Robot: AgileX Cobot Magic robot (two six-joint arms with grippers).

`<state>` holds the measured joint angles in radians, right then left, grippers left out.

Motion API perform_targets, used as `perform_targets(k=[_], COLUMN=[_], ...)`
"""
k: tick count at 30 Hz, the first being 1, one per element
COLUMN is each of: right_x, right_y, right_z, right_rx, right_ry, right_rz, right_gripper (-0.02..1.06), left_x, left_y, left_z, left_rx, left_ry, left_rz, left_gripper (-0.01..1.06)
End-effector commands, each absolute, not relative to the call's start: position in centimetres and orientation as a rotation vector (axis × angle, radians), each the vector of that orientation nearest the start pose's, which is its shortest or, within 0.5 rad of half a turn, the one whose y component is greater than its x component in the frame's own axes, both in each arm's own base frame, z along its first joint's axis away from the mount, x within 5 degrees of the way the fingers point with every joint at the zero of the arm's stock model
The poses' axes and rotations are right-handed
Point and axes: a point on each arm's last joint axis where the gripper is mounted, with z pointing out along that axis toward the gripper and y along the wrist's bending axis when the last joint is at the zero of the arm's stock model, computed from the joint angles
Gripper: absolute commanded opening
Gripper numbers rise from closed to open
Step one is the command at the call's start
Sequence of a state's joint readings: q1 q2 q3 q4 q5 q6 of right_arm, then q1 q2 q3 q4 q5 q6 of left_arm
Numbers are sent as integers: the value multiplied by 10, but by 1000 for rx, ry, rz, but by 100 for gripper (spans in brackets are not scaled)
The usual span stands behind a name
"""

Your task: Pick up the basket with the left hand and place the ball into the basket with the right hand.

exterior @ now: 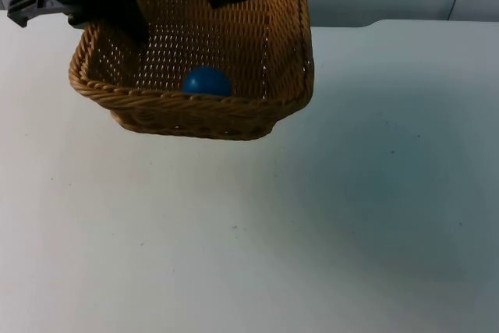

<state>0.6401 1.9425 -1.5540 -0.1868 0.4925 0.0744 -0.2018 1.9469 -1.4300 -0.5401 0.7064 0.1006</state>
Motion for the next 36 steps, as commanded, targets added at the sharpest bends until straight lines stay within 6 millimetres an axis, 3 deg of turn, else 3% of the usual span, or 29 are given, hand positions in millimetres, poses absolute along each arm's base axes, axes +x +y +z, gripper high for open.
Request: perform_targets(k=[1,4,8,9,12,14,18,19,23,24,28,29,33,34,36], right_x=[362,357,340,340,324,323,324,324,319,319,301,301,284,284,278], right_y=[258,254,240,240,227,220,177,177,119,119,51,51,9,9,-4], right_z=[272,286,323,323,357,365,381,381,394,394,401,401,388,388,374], right_rx=[-788,-769,-744,-744,-726,-714,-586,-586,-432,-432,-249,-249,-127,-127,-89], right_ry=[2184,2169,2144,2144,2083,2063,2067,2067,2071,2071,2034,2034,1981,1981,1981], right_rz=[171,182,182,182,176,155,89,89,12,12,-91,-91,-150,-150,-169], right_gripper=[105,105,105,105,105,105,105,105,105,105,105,105,105,105,105], left_x=[403,403,403,403,403,403,403,403,403,403,403,403,403,403,404], left_y=[-116,-116,-116,-116,-116,-116,-116,-116,-116,-116,-116,-116,-116,-116,-116], left_z=[217,217,217,217,217,217,217,217,217,217,217,217,217,217,217], left_rx=[-73,-73,-75,-75,-75,-75,-74,-74,-73,-73,-73,-73,-75,-75,-76], left_ry=[2658,2658,2653,2653,2653,2653,2655,2655,2656,2656,2656,2656,2651,2651,2649], left_rz=[-661,-661,-659,-659,-659,-659,-660,-660,-661,-661,-661,-661,-659,-659,-658], left_gripper=[0,0,0,0,0,0,0,0,0,0,0,0,0,0,0])
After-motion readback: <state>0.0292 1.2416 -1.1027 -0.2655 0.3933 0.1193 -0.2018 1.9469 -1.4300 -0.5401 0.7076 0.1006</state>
